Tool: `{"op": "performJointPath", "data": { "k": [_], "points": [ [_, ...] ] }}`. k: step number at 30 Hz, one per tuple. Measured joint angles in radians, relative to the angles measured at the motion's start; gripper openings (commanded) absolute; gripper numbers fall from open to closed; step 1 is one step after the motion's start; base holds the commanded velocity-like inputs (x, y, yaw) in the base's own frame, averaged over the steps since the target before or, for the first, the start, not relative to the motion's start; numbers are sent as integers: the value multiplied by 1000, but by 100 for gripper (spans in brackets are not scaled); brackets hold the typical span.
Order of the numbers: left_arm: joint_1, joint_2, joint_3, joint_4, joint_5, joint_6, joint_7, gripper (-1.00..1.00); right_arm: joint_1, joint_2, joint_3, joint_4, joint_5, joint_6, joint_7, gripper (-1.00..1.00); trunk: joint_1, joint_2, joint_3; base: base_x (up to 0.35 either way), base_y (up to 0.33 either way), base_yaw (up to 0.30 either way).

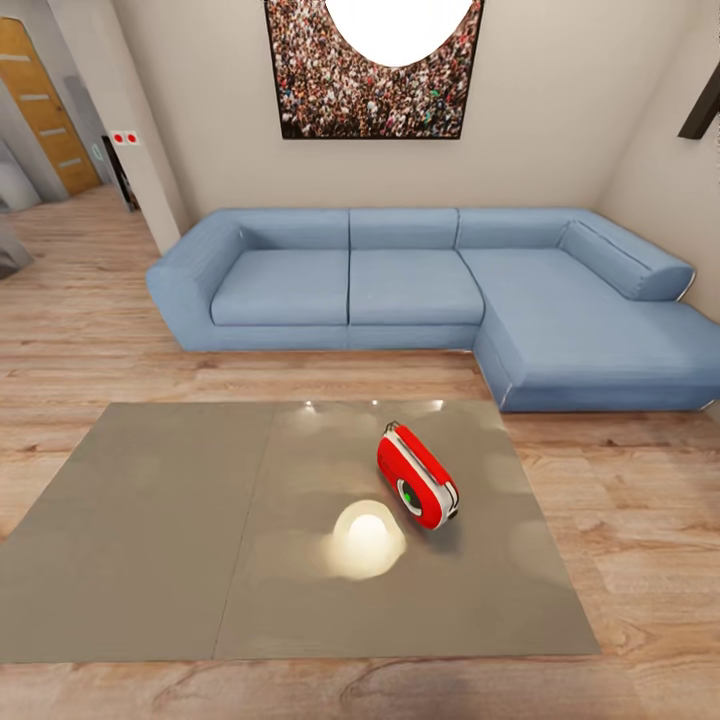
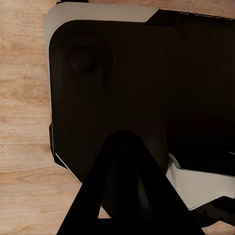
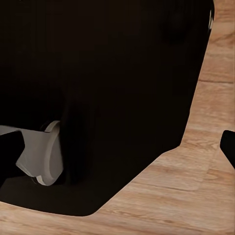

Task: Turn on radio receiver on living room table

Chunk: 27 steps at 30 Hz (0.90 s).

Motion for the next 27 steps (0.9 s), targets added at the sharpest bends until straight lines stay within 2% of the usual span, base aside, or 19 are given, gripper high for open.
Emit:
{"op": "performJointPath", "data": {
  "k": [27],
  "points": [
    [0,0,0,0,1,0,0,-100,0,2,2,0,1,2,0,100,0,0,43,0,0,0]
  ]
}}
